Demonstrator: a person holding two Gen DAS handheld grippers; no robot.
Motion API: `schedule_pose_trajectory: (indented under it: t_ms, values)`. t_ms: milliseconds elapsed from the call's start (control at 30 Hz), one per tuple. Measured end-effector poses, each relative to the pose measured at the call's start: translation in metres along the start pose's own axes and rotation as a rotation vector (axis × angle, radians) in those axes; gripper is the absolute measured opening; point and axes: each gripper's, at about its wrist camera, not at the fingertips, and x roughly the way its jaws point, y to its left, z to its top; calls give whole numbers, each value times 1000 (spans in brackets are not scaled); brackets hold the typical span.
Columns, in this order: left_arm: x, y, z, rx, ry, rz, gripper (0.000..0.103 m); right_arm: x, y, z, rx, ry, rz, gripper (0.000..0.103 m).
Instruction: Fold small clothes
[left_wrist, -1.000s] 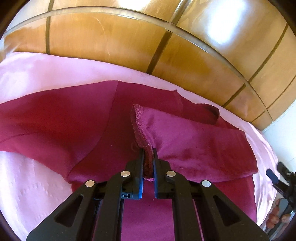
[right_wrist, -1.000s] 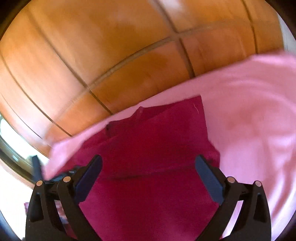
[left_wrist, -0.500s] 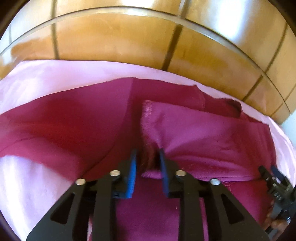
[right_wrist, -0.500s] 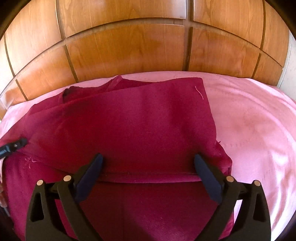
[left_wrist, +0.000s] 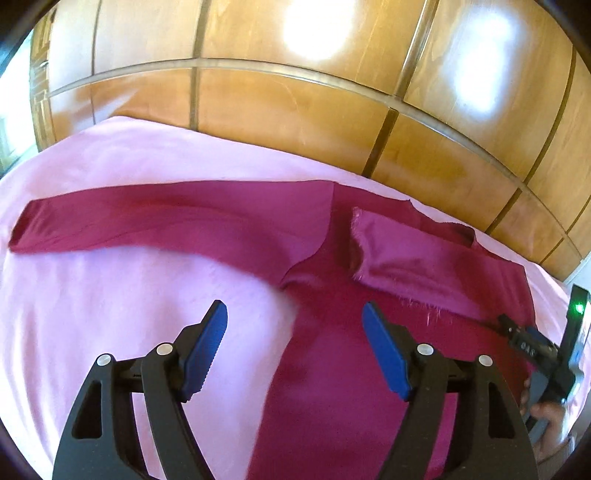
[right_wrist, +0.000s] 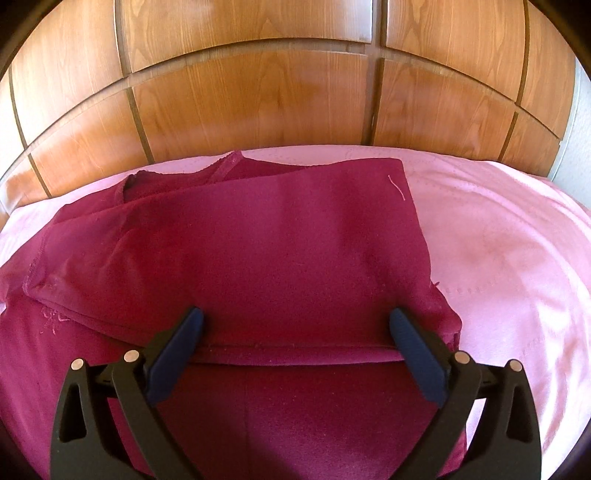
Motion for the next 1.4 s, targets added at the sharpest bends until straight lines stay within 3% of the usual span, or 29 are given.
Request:
schedule_pose_trajectory:
  t_ms: [333, 900, 1100, 1267, 1333, 1400]
  values:
    - [-22, 35, -19, -51, -4, 32, 75, -2, 3, 0, -8, -8, -20, 100]
    - [-14, 92, -28, -177, 46, 47, 75, -2, 3, 1, 4, -2, -21, 101]
    - [-11, 134, -32, -322, 76, -18, 75, -3, 4, -1, 6, -6, -22, 101]
    - [-22, 203, -26, -576, 34, -113, 75, -3, 4, -1, 6, -7, -21, 101]
    - [-28, 237, -24, -691, -9, -106, 72, -3, 3, -1, 8, -8, -20, 101]
    - [-33, 264, -23, -767, -48, -94, 63, -3, 3, -1, 7, -9, -21, 101]
